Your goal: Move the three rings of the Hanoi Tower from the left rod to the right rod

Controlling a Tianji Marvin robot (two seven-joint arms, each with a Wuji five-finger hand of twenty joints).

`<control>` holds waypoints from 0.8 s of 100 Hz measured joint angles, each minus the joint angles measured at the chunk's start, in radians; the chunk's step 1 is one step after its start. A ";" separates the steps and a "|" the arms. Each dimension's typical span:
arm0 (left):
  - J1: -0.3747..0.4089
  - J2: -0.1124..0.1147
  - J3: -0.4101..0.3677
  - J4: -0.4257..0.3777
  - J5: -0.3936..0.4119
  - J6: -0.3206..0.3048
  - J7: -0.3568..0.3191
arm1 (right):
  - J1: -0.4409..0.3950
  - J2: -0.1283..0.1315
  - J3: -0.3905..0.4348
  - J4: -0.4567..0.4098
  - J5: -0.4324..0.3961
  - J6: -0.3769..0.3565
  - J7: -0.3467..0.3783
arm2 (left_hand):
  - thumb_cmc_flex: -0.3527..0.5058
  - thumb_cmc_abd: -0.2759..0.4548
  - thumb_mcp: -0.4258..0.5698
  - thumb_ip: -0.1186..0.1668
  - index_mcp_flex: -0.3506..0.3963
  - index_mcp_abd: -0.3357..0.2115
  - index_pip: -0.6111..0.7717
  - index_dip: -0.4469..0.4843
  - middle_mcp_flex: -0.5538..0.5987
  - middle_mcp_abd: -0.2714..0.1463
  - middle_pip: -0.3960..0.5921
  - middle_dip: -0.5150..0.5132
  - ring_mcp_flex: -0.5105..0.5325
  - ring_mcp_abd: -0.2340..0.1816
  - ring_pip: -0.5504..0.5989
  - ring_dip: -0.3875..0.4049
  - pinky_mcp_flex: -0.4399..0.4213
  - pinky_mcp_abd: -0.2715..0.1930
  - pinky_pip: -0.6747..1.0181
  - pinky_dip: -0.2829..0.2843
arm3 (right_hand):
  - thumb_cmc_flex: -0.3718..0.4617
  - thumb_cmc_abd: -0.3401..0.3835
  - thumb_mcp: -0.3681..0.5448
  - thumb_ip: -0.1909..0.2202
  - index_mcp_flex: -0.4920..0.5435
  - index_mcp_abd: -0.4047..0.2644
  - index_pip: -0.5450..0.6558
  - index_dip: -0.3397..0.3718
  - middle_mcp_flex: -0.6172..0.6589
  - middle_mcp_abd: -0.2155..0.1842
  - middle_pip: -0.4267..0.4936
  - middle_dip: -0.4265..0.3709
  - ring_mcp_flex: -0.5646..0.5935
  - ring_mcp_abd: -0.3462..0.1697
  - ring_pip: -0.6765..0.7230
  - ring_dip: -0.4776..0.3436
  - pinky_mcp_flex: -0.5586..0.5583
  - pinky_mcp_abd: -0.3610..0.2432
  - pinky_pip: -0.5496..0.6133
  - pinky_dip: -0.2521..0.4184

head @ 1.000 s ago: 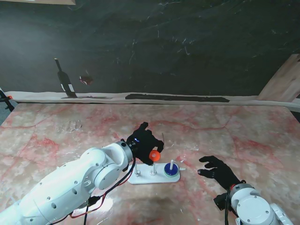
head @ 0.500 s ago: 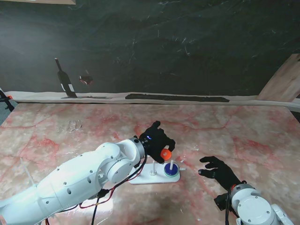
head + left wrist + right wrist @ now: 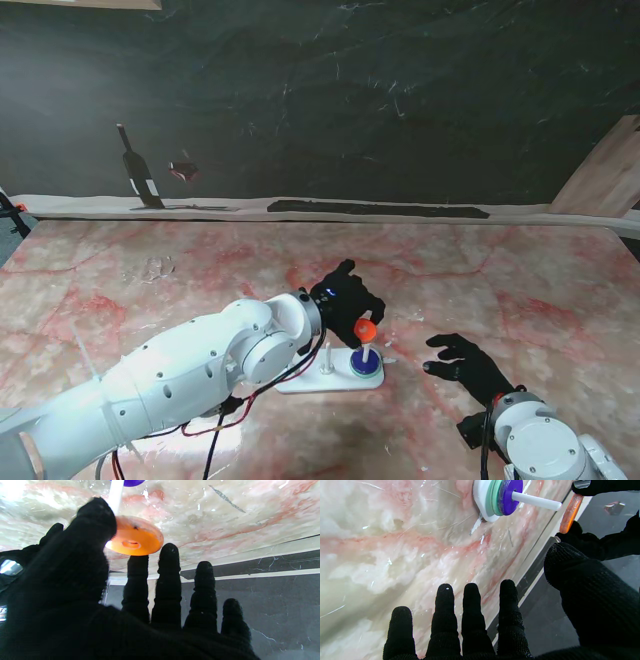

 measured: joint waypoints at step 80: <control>-0.033 -0.027 0.037 0.057 -0.030 -0.020 0.013 | 0.004 0.000 0.002 0.006 0.002 0.002 0.004 | 0.000 0.000 0.000 0.000 0.001 0.001 0.000 0.000 0.000 0.000 0.000 0.000 0.000 0.000 0.000 0.000 0.000 0.000 0.001 -0.008 | 0.000 0.000 0.000 0.000 0.000 0.000 0.000 0.000 0.000 0.000 0.000 0.000 0.000 0.000 0.000 0.000 0.000 0.000 0.000 0.000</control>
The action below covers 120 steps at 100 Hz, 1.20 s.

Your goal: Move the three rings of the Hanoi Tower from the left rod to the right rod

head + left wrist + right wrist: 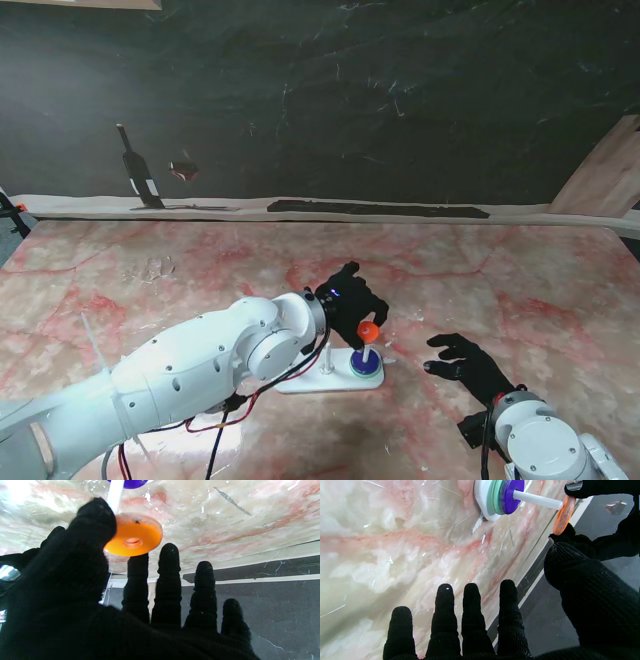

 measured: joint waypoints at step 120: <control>0.024 0.022 -0.003 -0.066 0.059 0.014 -0.020 | 0.001 0.000 0.001 0.005 0.004 -0.003 -0.001 | 0.000 -0.005 0.000 -0.016 0.016 0.003 0.000 -0.005 0.000 0.000 0.000 0.000 0.000 0.001 0.000 -0.003 0.000 -0.001 0.012 -0.001 | 0.000 0.000 0.000 0.000 0.000 0.000 0.000 0.000 0.000 0.000 0.000 0.000 0.000 0.000 0.000 0.000 0.000 0.000 0.000 0.000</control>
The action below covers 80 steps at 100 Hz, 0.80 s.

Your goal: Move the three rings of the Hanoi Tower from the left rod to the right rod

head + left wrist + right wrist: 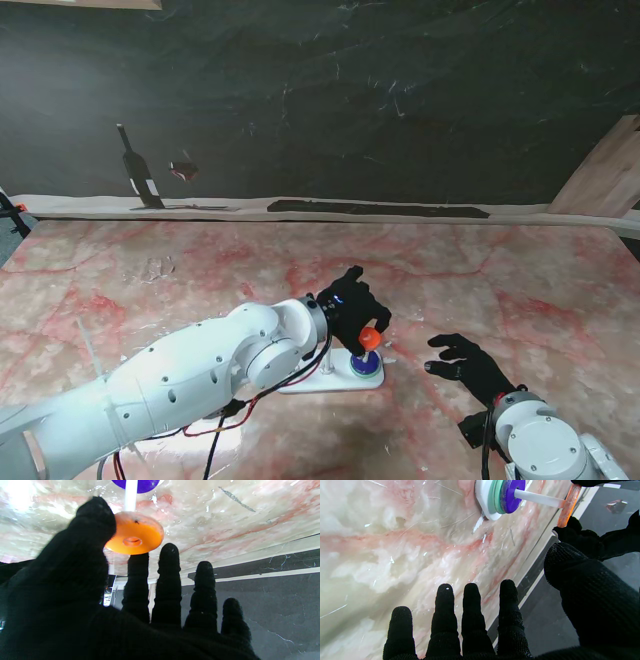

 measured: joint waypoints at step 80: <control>-0.006 -0.004 0.023 0.017 -0.004 0.003 -0.001 | 0.003 0.000 0.001 0.009 0.003 -0.003 0.001 | 0.000 0.000 0.000 0.000 0.000 0.000 0.000 0.000 0.000 0.000 0.000 0.000 0.013 0.000 0.000 0.000 0.000 0.000 0.002 -0.011 | 0.000 0.000 0.000 0.000 0.000 0.000 0.000 0.000 0.000 0.000 0.000 0.000 0.000 0.000 0.000 0.000 0.000 0.000 0.001 0.000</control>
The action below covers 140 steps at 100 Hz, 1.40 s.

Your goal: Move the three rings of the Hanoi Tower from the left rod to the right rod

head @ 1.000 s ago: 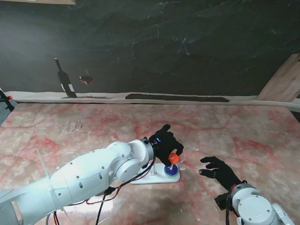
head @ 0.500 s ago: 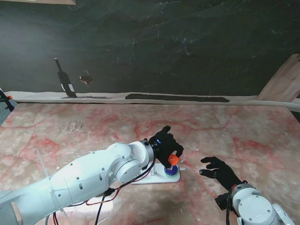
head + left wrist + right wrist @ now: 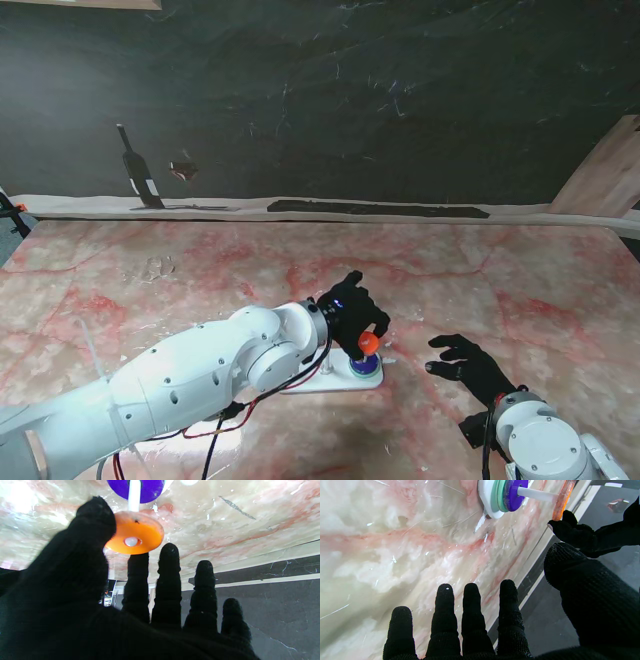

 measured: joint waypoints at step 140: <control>-0.016 0.007 0.027 -0.014 0.002 0.038 -0.059 | 0.002 0.001 0.002 0.006 -0.002 -0.003 0.018 | -0.100 0.039 0.131 0.003 -0.180 0.114 -0.093 0.001 -0.322 0.054 -0.043 -0.275 -0.099 0.012 -0.024 -0.019 -0.004 -0.013 -0.111 0.002 | 0.000 0.000 0.000 0.000 0.000 0.000 0.000 0.000 -0.017 0.001 0.000 0.000 0.000 0.000 -0.001 0.000 0.000 0.000 0.001 0.000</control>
